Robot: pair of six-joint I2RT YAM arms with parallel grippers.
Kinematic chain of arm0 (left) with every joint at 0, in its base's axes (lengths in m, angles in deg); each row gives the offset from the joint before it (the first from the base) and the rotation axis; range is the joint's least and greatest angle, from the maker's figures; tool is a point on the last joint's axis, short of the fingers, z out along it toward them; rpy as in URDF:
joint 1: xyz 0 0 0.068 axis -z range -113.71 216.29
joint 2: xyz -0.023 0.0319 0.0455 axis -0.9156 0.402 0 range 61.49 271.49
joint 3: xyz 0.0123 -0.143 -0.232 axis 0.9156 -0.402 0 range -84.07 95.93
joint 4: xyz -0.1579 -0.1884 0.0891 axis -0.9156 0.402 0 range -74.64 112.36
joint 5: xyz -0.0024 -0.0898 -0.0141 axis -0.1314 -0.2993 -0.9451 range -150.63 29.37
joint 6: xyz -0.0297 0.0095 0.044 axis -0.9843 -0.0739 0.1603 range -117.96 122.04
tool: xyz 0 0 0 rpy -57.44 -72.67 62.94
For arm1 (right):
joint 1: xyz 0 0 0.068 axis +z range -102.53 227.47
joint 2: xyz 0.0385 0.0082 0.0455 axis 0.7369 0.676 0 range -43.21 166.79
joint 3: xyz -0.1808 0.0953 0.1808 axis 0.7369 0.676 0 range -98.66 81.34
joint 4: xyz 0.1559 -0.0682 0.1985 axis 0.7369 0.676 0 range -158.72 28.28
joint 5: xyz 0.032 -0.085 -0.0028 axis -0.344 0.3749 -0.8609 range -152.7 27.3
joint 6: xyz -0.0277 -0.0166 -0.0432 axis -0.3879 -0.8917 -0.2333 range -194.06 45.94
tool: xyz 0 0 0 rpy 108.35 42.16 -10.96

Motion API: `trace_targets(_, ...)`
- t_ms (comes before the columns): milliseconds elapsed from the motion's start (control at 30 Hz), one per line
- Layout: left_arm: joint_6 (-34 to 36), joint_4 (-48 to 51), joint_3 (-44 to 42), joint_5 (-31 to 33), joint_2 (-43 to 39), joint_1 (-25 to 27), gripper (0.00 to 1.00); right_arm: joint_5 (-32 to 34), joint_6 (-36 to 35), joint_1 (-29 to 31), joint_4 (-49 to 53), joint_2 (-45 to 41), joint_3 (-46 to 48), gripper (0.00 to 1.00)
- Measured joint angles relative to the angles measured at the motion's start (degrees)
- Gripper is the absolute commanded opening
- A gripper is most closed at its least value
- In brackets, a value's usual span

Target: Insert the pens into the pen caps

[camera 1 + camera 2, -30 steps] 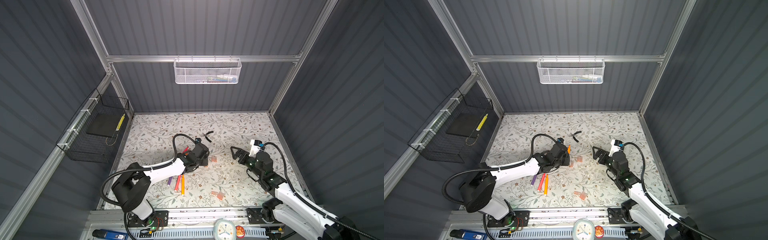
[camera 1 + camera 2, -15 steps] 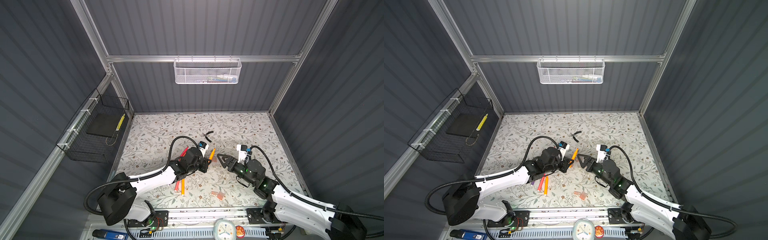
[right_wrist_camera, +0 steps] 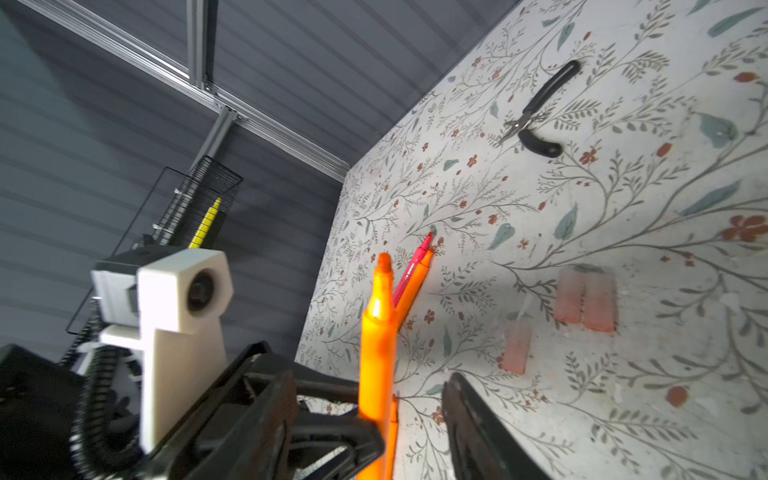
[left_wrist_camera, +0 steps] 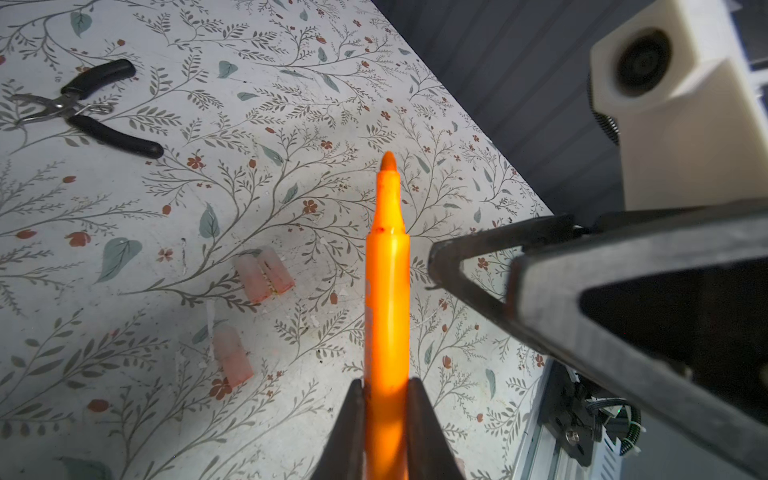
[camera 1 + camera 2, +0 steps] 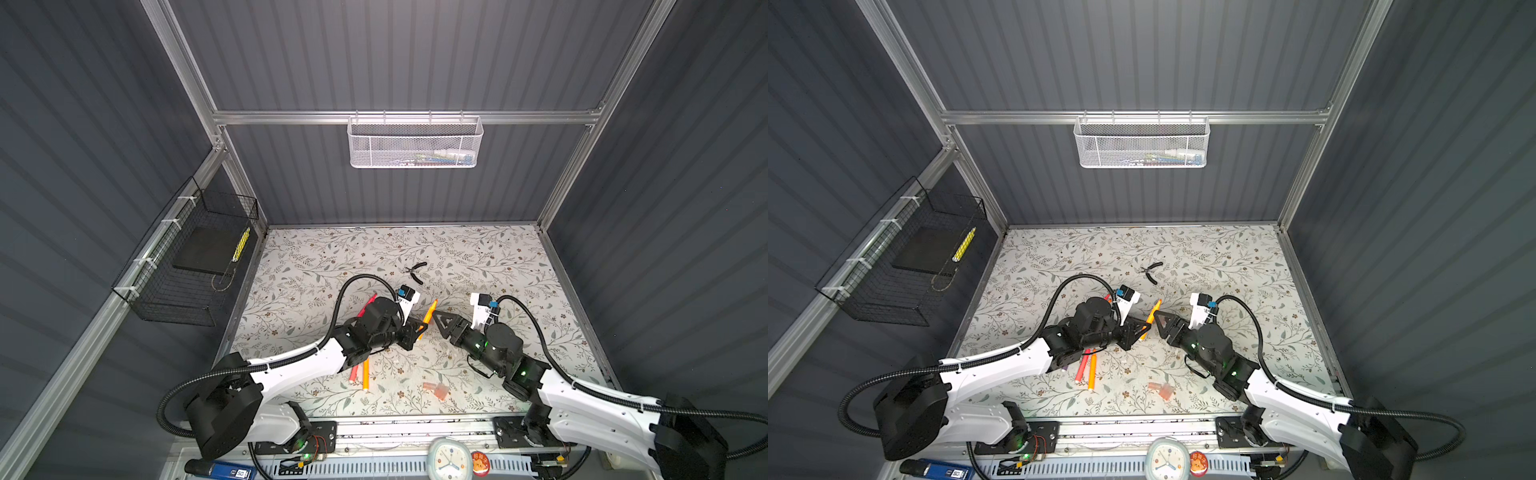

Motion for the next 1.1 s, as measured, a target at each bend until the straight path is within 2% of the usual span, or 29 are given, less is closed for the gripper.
trace_targets(267,0.0,-1.1,-0.5,-1.5,0.0,0.4,0.00,0.5,0.0,0.0,-2.9,6.8,-2.2,0.49)
trace_targets(433,0.2,-1.1,-0.5,-1.5,0.0,0.4,0.00,0.7,-0.1,0.0,-4.4,8.0,-3.6,0.35)
trace_targets(833,0.5,-1.0,-0.5,-2.0,0.0,0.5,0.00,1.0,0.2,0.0,-4.7,10.0,-4.2,0.25)
trace_targets(900,0.5,-1.0,-0.5,-2.2,0.0,0.6,0.00,1.0,0.3,0.0,-4.6,10.0,-4.2,0.25)
trace_targets(1000,0.5,-1.0,-0.5,-2.4,0.0,0.6,0.00,1.0,0.4,0.0,-4.6,10.1,-4.2,0.33)
trace_targets(1100,0.5,-1.0,-0.5,-2.3,0.0,0.6,0.00,1.0,0.7,0.0,-4.7,10.5,-4.2,0.30)
